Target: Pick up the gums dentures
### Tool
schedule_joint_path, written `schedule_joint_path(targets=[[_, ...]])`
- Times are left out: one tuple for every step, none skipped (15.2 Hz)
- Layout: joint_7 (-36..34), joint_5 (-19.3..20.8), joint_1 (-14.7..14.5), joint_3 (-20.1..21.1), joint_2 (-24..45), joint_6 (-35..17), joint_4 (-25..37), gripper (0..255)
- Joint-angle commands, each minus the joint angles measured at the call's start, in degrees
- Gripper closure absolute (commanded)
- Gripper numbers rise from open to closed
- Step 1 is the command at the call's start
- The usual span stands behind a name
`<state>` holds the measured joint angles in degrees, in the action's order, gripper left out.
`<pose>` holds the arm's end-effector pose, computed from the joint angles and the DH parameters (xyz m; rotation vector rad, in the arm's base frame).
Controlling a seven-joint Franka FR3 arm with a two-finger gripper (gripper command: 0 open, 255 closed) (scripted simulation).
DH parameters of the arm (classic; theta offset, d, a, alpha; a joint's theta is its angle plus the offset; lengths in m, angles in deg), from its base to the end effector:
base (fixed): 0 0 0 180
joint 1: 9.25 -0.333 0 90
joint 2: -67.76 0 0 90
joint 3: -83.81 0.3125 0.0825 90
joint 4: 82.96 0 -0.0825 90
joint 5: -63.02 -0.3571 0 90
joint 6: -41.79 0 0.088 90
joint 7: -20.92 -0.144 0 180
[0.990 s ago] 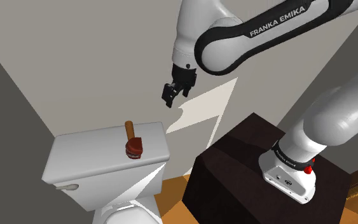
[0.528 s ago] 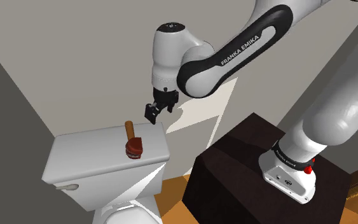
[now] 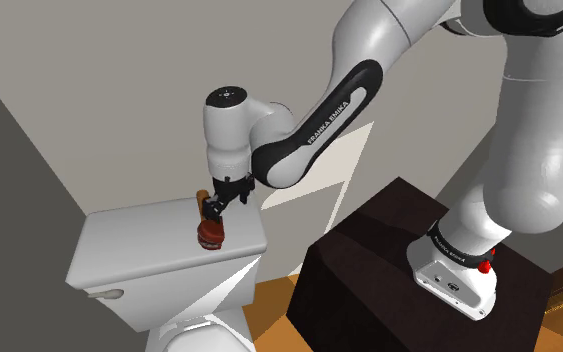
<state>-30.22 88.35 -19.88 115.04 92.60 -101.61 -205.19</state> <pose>0.4172 0.3699 0.2114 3.1226 0.2341 0.0845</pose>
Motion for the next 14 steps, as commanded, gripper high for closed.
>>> schedule_joint_path(targets=[[-2.24,2.55,-2.73,-1.77,4.48,0.1,3.6,0],[-3.15,3.56,-4.08,-2.62,6.71,0.16,5.5,0],[-3.92,4.42,-5.41,-3.43,8.92,0.24,7.45,0],[-4.59,5.17,-6.68,-4.18,11.12,0.37,9.47,0],[-4.95,5.57,-7.47,-4.64,12.47,0.47,10.75,0],[-5.2,5.94,-7.75,-5.02,13.09,0.02,10.92,0],[-5.46,6.31,-8.03,-5.38,13.71,-0.41,11.11,0],[-5.71,6.68,-8.3,-5.75,14.34,-0.84,11.3,0],[-5.96,7.04,-8.57,-6.11,14.97,-1.26,11.51,0],[-6.21,7.4,-8.85,-6.47,15.61,-1.68,11.74,0],[-6.45,7.75,-9.12,-6.83,16.25,-2.09,11.97,0],[-6.69,8.09,-9.4,-7.2,16.89,-2.5,12.22,0],[-6.82,8.29,-9.55,-7.4,17.27,-2.74,12.36,0],[-6.82,8.28,-9.56,-7.41,17.26,-2.74,12.36,0]])
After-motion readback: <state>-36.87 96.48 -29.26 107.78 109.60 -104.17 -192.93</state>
